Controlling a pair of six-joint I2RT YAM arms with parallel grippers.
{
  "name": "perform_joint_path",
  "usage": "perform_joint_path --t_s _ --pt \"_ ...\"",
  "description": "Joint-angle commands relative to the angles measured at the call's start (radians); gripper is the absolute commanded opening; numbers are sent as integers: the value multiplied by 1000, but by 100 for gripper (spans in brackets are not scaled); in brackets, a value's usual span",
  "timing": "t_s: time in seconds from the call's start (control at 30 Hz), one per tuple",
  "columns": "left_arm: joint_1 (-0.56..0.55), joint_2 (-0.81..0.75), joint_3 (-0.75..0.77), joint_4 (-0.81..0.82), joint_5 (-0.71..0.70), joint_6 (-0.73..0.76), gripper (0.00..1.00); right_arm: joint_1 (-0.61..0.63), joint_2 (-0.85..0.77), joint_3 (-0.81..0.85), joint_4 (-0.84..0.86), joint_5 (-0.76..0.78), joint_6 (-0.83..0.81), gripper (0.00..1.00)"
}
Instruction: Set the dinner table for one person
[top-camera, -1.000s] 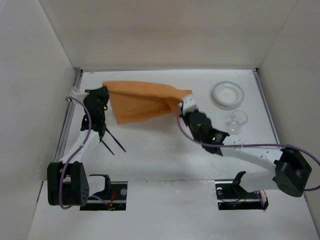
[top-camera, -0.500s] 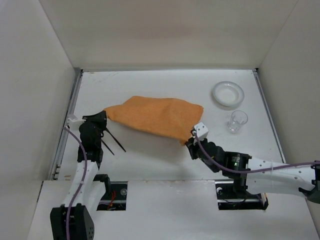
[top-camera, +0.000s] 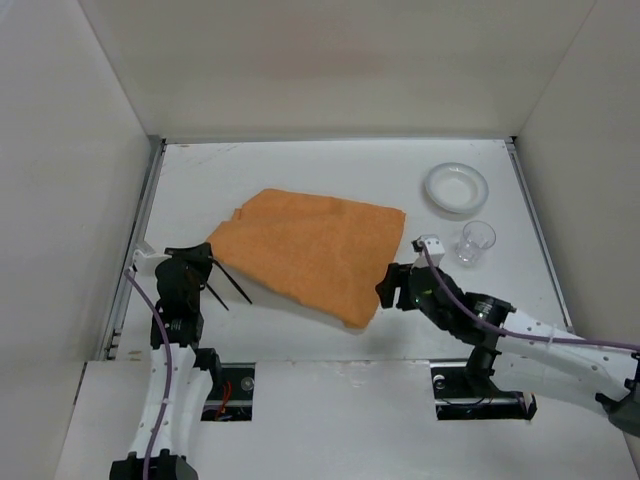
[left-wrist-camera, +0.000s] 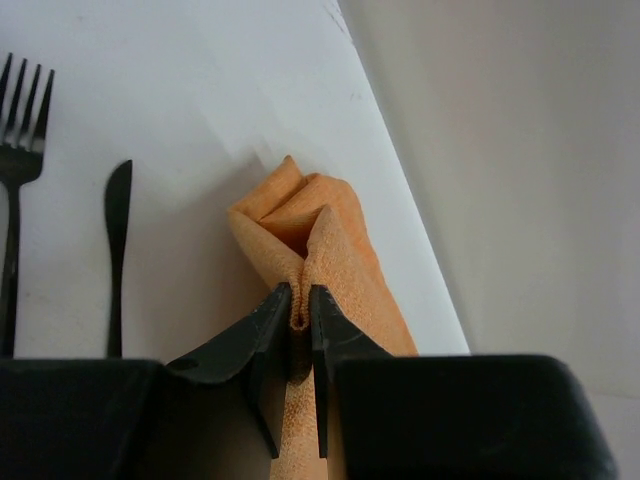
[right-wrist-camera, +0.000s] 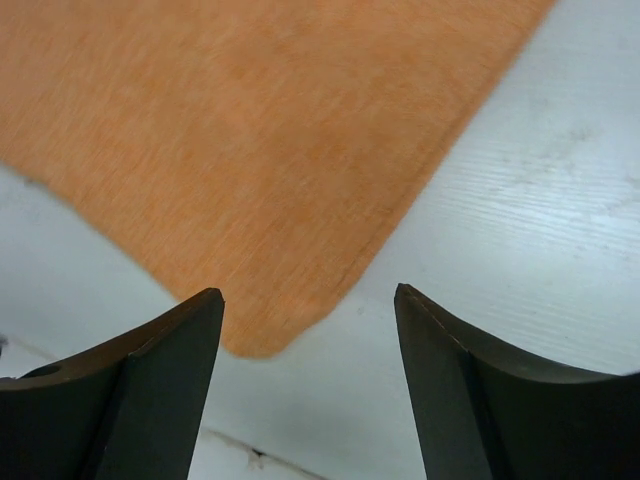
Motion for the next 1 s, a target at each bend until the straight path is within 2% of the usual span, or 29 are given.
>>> perform_joint_path --t_s 0.0,0.17,0.27,0.43,0.5,0.67,0.73,0.83,0.9,0.93,0.97 --pt "-3 -7 4 -34 1 47 10 -153 70 -29 -5 -108 155 76" --pt "-26 27 -8 -7 -4 41 10 -302 237 -73 181 -154 187 79" --pt "-35 49 -24 22 -4 33 10 -368 347 -69 302 -232 189 79" --pt "-60 79 -42 70 -4 23 9 -414 499 -43 455 -332 224 70" --pt "-66 87 -50 81 -5 23 9 -417 554 -29 485 -337 241 60" --pt "-76 131 -73 133 -8 23 8 -495 665 34 529 -340 276 17" --pt "-84 151 -73 150 -8 18 8 -558 716 113 520 -323 267 8" --pt "-102 180 -70 174 -8 15 8 -624 777 282 486 -263 186 6" --pt "-119 197 -65 185 -8 10 8 -650 831 415 436 -206 119 9" --pt "-129 202 -65 191 -10 9 8 -658 860 471 424 -185 74 15" --pt "-136 207 -65 196 -15 6 8 -660 878 517 407 -170 34 25"
